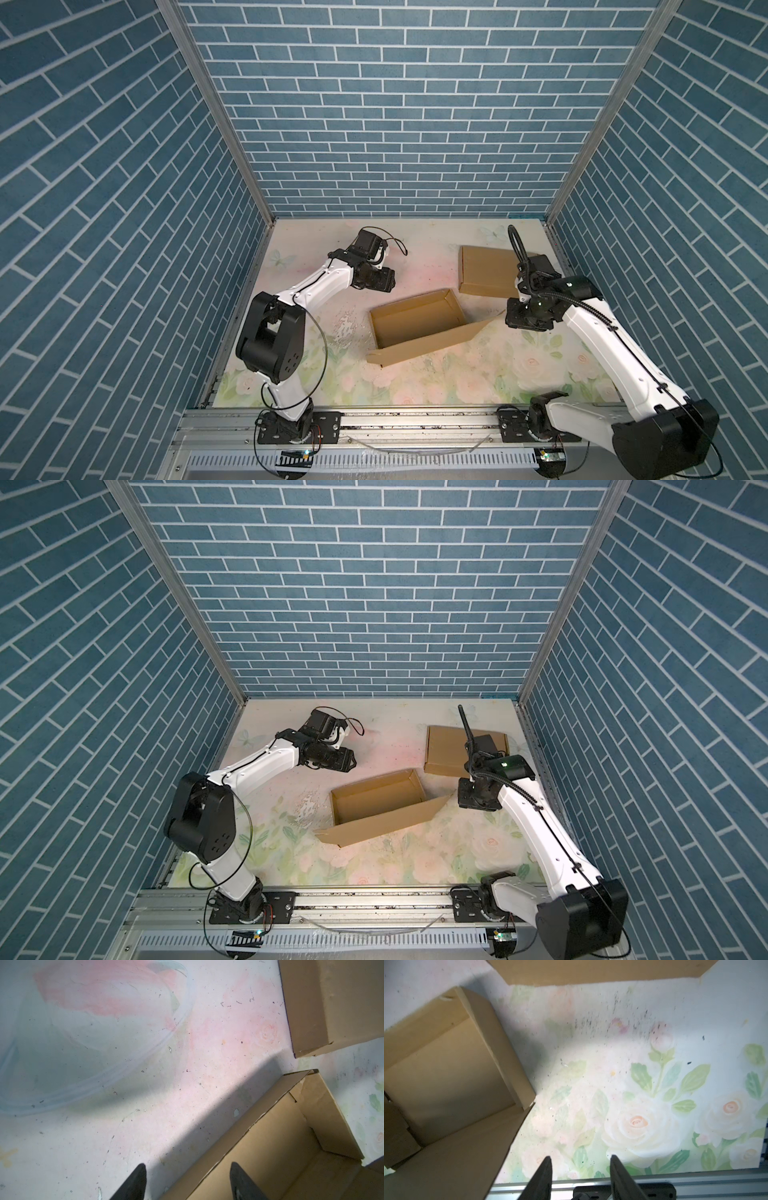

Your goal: Fold the paper box

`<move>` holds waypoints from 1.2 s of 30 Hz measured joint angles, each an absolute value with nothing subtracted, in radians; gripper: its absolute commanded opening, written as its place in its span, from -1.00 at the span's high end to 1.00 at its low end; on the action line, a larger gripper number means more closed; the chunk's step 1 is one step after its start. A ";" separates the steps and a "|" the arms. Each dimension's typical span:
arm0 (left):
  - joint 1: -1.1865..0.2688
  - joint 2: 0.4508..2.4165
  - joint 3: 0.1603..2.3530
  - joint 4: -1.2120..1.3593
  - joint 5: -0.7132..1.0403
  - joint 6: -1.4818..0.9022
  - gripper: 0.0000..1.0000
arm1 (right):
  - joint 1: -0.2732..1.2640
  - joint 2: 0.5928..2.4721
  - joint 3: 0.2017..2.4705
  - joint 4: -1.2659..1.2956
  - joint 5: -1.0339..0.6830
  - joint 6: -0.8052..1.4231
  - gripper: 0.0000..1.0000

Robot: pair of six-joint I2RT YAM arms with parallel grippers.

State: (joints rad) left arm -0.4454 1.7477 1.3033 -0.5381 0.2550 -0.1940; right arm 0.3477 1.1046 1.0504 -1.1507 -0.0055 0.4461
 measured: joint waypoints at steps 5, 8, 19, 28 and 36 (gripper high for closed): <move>-0.445 1.779 1.296 -0.508 0.255 -0.193 -0.28 | 0.478 0.961 0.931 -1.127 -0.014 0.577 0.16; -0.445 1.781 1.259 -0.475 0.255 -0.198 -0.26 | 0.550 0.924 0.874 -1.075 -0.023 0.660 0.16; -0.400 1.735 1.085 -0.428 0.229 -0.233 -0.17 | 0.633 1.119 0.858 -0.765 -0.003 0.804 0.14; -0.303 1.567 0.949 -0.432 0.177 -0.313 -0.12 | 0.606 1.486 1.110 -0.582 0.002 0.726 0.14; -0.285 1.402 0.771 -0.418 0.169 -0.471 -0.11 | 0.585 1.865 1.505 -0.485 -0.078 0.672 0.15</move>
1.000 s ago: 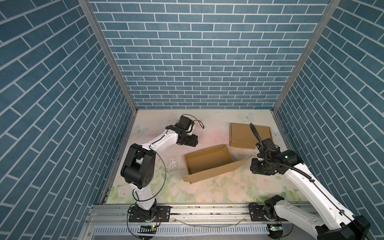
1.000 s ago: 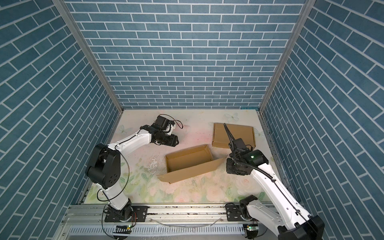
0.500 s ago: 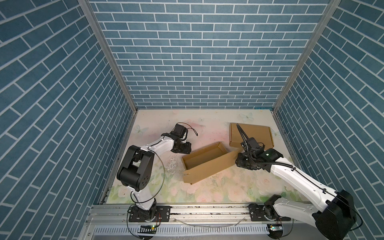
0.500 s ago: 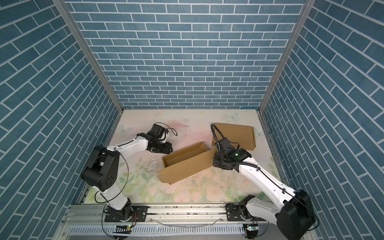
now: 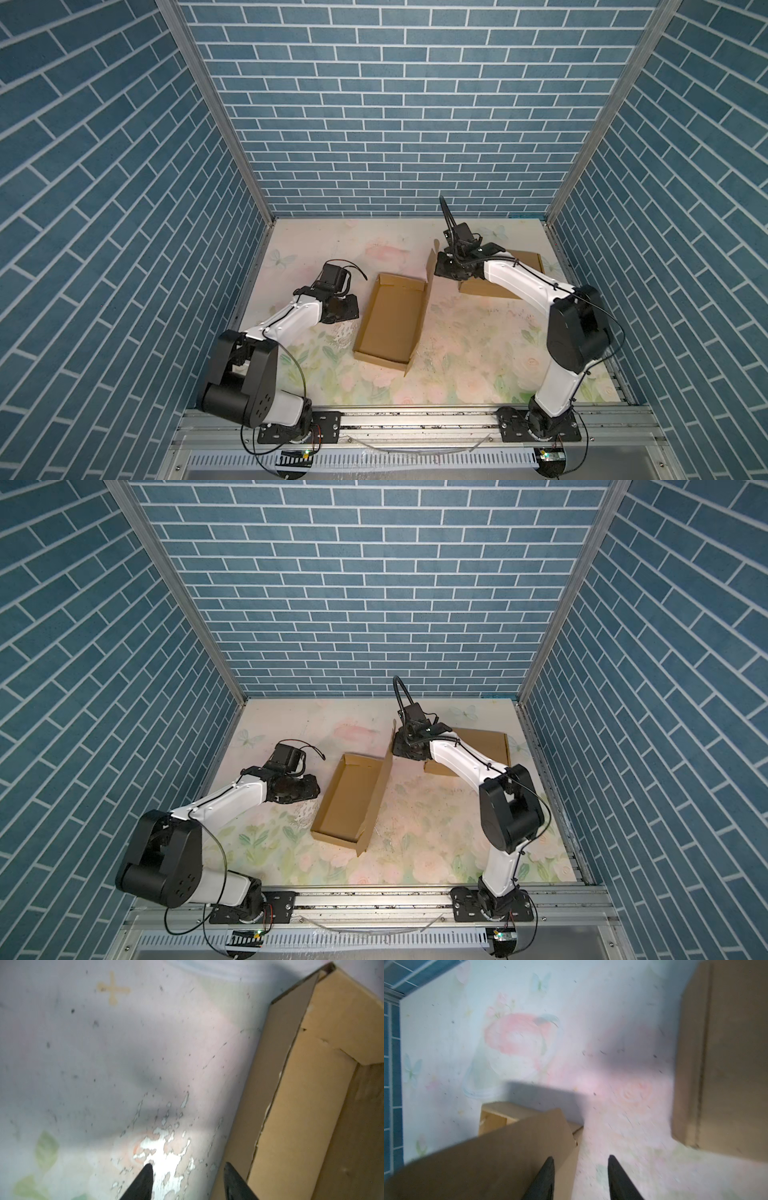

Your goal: Fold the paper box

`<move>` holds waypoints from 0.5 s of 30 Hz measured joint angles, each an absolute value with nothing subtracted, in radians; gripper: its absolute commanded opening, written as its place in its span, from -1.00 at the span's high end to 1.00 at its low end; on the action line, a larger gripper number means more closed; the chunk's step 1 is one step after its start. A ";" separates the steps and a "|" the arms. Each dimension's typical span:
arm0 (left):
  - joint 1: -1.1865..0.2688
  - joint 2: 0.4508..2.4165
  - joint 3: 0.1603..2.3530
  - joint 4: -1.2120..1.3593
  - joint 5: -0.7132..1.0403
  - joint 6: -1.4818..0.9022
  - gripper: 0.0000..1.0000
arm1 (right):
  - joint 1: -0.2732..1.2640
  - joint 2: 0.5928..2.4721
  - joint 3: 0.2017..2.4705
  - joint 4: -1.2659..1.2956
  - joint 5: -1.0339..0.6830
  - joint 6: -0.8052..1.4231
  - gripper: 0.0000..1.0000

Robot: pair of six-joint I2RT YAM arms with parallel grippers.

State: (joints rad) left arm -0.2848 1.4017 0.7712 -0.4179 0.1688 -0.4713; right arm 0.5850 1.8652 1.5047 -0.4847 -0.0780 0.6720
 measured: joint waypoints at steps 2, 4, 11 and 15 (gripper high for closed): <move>-0.291 1.361 0.737 -0.407 0.181 -0.519 -0.11 | 0.584 1.937 1.600 -0.488 -0.105 0.655 0.14; -0.306 1.327 0.723 -0.399 0.192 -0.556 -0.11 | 0.577 1.978 1.668 -0.501 -0.128 0.634 0.12; -0.323 1.259 0.759 -0.449 0.177 -0.540 -0.13 | 0.498 1.927 1.691 -0.580 -0.181 0.556 0.06; -0.305 1.298 0.873 -0.505 0.132 -0.453 -0.16 | 0.431 1.794 1.608 -0.649 -0.184 0.523 0.01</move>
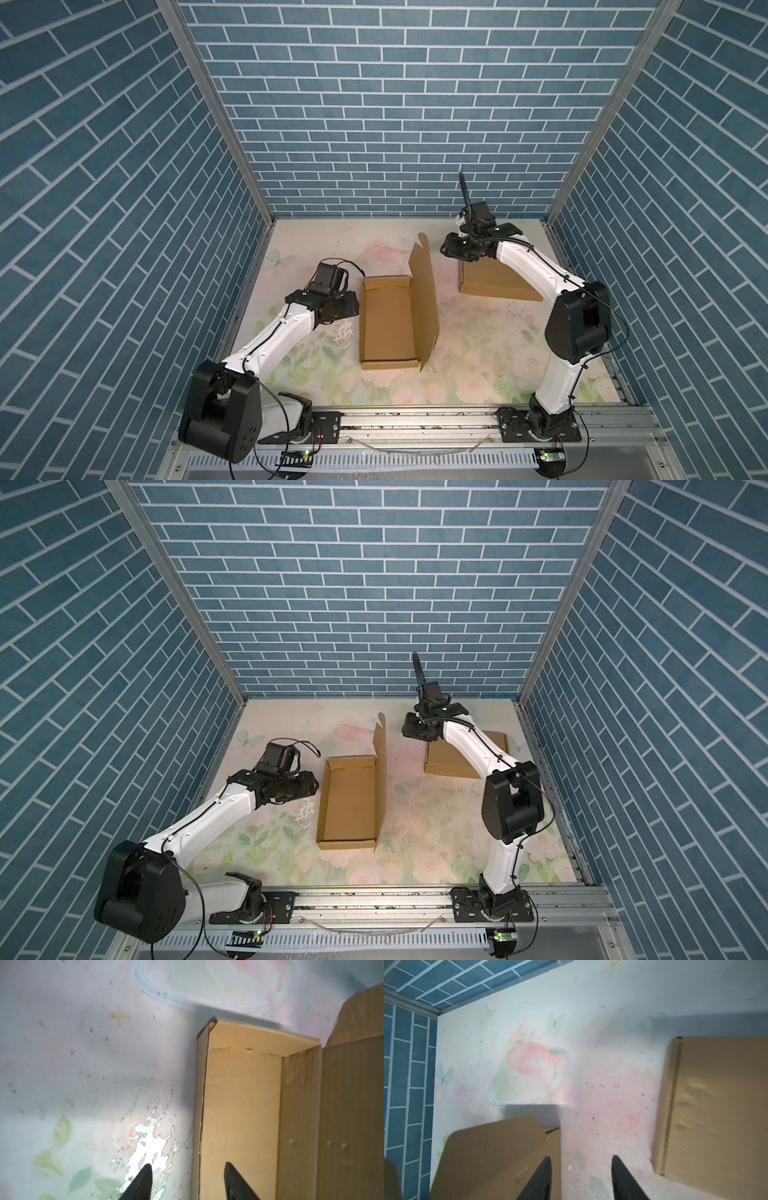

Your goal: Fold the paper box

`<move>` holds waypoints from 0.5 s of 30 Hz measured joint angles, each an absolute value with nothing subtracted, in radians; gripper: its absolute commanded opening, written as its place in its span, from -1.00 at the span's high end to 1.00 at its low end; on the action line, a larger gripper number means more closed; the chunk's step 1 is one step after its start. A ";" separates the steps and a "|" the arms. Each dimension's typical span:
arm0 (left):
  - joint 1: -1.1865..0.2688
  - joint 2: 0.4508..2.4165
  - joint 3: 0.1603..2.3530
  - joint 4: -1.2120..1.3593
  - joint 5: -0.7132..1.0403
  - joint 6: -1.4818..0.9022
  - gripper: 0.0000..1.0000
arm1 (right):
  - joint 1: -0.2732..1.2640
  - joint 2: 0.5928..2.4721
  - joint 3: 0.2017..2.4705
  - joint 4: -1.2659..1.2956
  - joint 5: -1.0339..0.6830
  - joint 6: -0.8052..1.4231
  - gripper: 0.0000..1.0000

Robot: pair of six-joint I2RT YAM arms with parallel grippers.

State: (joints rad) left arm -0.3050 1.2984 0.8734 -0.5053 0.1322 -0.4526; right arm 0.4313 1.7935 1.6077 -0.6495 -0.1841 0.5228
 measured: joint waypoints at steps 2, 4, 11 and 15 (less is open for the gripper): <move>-0.303 1.335 0.952 -0.519 0.110 -0.403 -0.16 | 0.414 1.713 1.578 -0.696 -0.187 0.514 -0.02; -0.302 1.365 1.010 -0.516 0.097 -0.367 -0.17 | 0.416 1.641 1.565 -0.736 -0.204 0.512 -0.04; -0.300 1.390 1.040 -0.488 0.075 -0.292 -0.31 | 0.456 1.503 1.572 -0.825 -0.306 0.519 -0.10; -0.300 1.360 1.035 -0.464 0.038 -0.245 -0.55 | 0.520 1.539 1.633 -0.883 -0.334 0.519 -0.08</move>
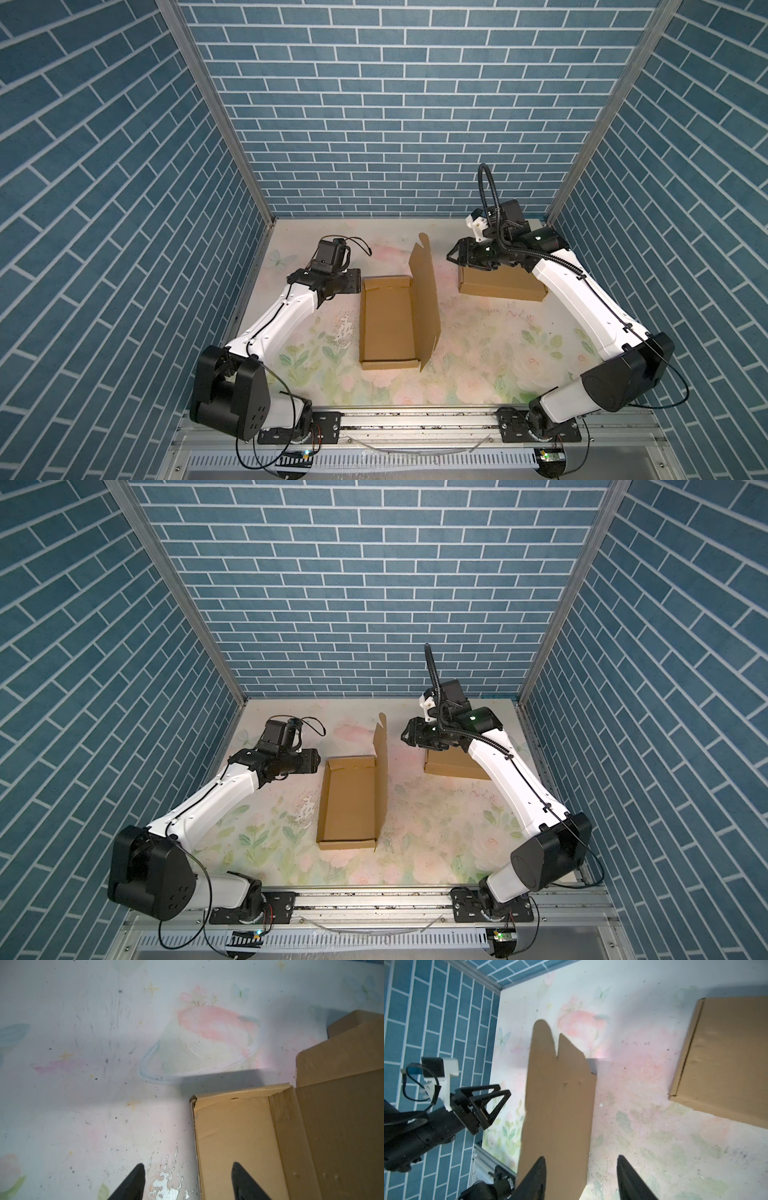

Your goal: Fold the paper box

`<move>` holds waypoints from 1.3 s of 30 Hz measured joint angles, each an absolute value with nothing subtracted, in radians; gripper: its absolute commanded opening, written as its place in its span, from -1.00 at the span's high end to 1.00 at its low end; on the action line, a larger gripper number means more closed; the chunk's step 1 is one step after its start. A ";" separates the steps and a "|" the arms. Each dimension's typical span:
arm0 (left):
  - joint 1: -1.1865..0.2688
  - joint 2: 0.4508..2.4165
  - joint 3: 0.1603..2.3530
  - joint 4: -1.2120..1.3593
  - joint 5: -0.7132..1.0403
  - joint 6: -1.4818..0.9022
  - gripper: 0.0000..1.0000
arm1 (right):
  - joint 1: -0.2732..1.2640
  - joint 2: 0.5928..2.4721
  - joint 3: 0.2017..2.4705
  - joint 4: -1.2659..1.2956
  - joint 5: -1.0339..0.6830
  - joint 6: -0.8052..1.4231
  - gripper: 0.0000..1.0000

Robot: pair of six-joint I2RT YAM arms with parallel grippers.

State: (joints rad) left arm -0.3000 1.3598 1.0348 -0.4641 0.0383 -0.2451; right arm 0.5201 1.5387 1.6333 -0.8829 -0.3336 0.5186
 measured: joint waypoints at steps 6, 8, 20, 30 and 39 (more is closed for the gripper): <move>-0.275 1.255 1.028 -0.441 -0.021 -0.214 -0.96 | 0.603 1.637 1.753 -0.942 -0.345 0.507 0.01; -0.246 1.222 1.011 -0.422 -0.015 -0.217 -0.90 | 0.617 1.669 1.781 -0.965 -0.344 0.491 0.13; -0.187 1.175 0.960 -0.376 0.069 -0.212 -0.64 | 0.661 1.843 1.992 -1.142 -0.182 0.311 1.00; -0.186 1.175 0.960 -0.379 0.093 -0.198 -0.62 | 0.661 1.932 2.127 -1.135 -0.119 0.036 1.00; -0.179 1.175 0.960 -0.383 0.099 -0.206 -0.59 | 0.677 2.089 2.351 -1.127 -0.020 -0.255 1.00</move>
